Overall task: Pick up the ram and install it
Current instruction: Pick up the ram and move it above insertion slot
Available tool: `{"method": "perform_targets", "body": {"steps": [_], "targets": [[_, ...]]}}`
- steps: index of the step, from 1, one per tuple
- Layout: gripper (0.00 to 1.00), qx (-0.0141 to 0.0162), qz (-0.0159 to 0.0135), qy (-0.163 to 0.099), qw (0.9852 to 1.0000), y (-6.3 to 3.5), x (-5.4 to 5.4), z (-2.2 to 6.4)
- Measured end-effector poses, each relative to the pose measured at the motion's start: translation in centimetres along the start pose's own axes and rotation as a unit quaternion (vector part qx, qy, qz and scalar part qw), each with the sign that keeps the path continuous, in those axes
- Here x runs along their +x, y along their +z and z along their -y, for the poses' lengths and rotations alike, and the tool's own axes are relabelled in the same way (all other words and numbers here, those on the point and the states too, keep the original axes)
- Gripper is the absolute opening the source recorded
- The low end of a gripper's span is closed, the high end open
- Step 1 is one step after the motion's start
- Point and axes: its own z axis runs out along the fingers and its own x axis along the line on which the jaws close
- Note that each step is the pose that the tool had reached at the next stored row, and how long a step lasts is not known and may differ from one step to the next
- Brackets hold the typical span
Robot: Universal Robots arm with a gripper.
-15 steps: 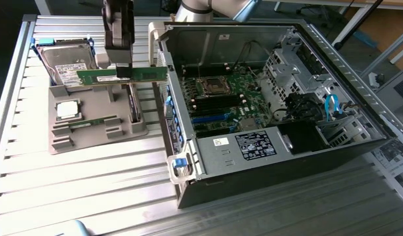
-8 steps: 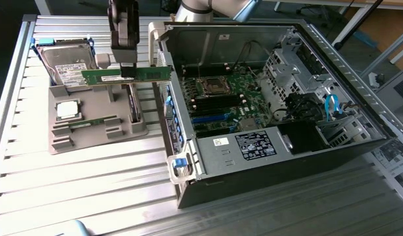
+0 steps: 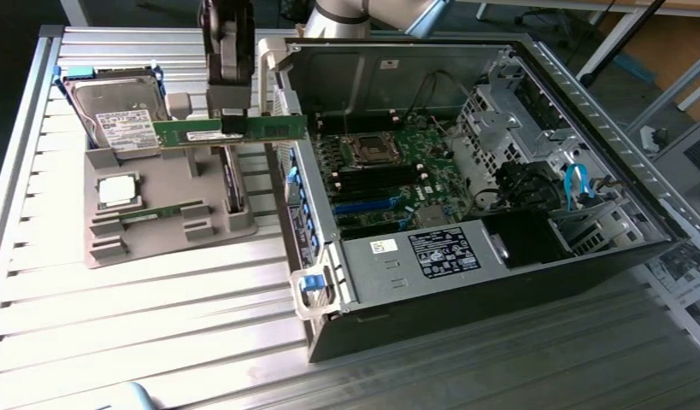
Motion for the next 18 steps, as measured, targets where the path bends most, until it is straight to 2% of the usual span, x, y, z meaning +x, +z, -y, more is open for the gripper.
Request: {"method": "perform_targets", "body": {"steps": [18], "targets": [[0.14,0.0001,-0.0019,0.000,1.0000,-0.03,-0.2,2.03]]}}
